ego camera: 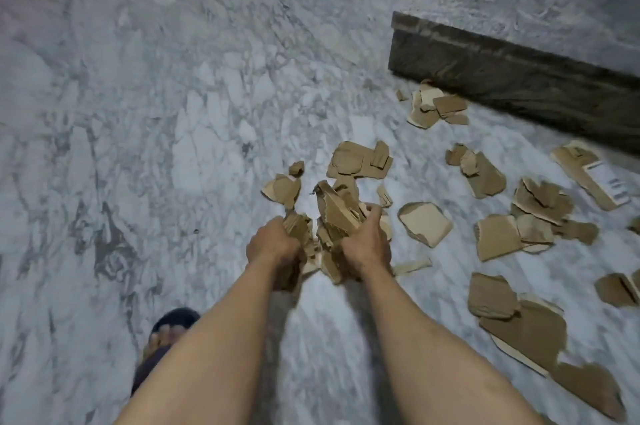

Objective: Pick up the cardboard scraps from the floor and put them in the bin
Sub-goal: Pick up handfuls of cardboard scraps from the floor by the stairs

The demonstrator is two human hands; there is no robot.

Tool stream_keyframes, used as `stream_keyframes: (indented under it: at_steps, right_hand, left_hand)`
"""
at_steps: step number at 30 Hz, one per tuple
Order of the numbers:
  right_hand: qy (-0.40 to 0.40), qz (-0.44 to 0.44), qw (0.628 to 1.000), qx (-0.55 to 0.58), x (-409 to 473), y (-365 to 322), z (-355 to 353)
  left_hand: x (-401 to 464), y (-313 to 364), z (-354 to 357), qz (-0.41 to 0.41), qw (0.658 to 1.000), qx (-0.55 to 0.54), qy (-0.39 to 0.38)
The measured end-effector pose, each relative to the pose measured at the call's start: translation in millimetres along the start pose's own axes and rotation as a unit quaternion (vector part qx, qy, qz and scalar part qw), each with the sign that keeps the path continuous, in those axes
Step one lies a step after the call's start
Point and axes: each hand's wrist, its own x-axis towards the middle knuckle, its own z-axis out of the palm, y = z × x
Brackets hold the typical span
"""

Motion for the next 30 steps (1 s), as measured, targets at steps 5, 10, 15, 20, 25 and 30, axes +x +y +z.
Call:
stream_keyframes:
  at_steps: [5,10,15,20,25,30]
  right_hand:
    - [-0.089,0.089,0.991,-0.055,57.5,-6.8,-12.6]
    - [-0.01,0.099,0.982,-0.163,59.5,-17.1,0.5]
    - [0.001,0.126,0.975,-0.184,54.9,-18.5,-0.5]
    - [-0.062,0.111,0.978,-0.167,42.0,-22.2,-20.8]
    - [-0.162,0.076,0.947,-0.265,41.8,-45.2,-69.3]
    - [-0.152,0.045,0.933,-0.323,46.6,-63.9,-95.9]
  left_hand:
    - [86.4,35.0,-38.6,-0.003,0.998,-0.066,-0.008]
    - [129.6,31.1,-41.8,-0.055,0.992,-0.073,-0.082]
    - [125.5,28.7,-36.8,-0.027,0.999,-0.03,-0.037]
    - [117.0,27.2,-46.3,-0.031,0.997,0.02,-0.067]
    - [133.0,31.9,-69.5,0.056,0.994,0.051,-0.073]
    - [164.1,57.7,-82.6,0.136,0.985,0.085,-0.07]
